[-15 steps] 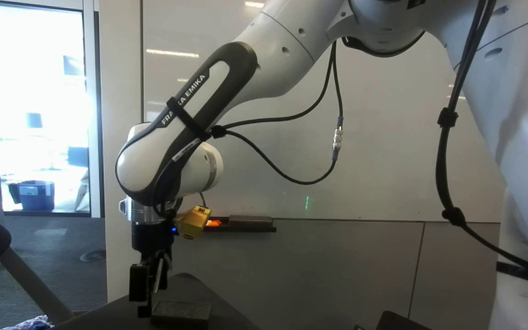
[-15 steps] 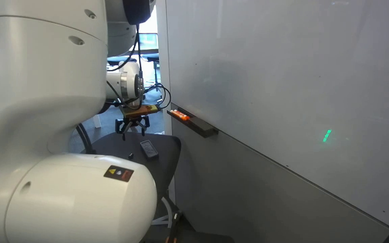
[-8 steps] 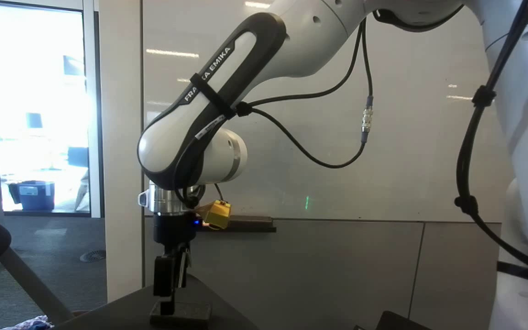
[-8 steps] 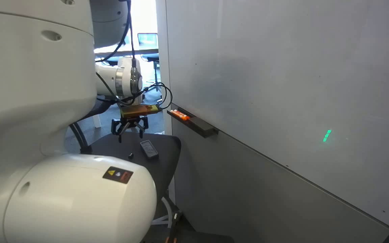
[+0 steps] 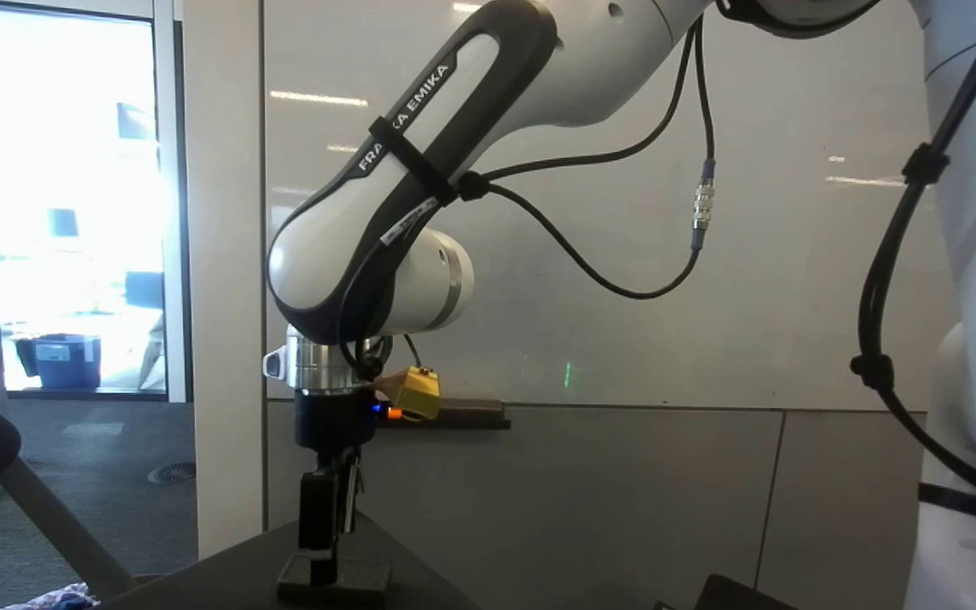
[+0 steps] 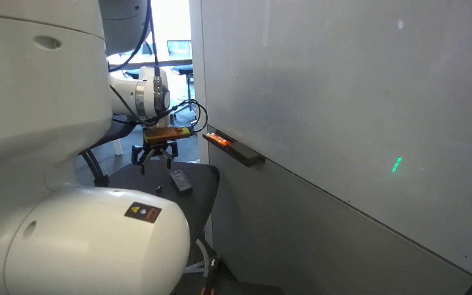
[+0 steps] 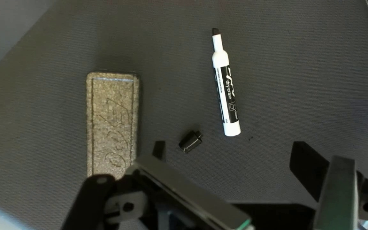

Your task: Use the eraser to wipe the whiteboard then pick up the marker.

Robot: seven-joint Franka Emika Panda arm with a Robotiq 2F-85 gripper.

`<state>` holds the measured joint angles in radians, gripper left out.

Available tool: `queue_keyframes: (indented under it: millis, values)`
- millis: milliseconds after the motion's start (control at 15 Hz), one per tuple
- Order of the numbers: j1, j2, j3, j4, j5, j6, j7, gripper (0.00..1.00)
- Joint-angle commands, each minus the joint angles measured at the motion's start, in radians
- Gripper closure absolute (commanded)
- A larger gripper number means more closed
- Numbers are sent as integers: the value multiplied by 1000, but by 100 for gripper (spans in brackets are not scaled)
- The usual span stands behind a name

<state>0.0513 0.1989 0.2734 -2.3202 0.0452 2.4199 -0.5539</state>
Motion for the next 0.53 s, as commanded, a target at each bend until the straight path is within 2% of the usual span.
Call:
queue_keyframes:
  millis: [0,200,333,467]
  values:
    - [15,1,-11,-26,50,79,6,0]
    - [-7,20,47,-76,245,163,-111,0]
    - [-5,32,76,-104,338,200,-173,0]
    - [9,36,95,-135,352,214,-203,0]
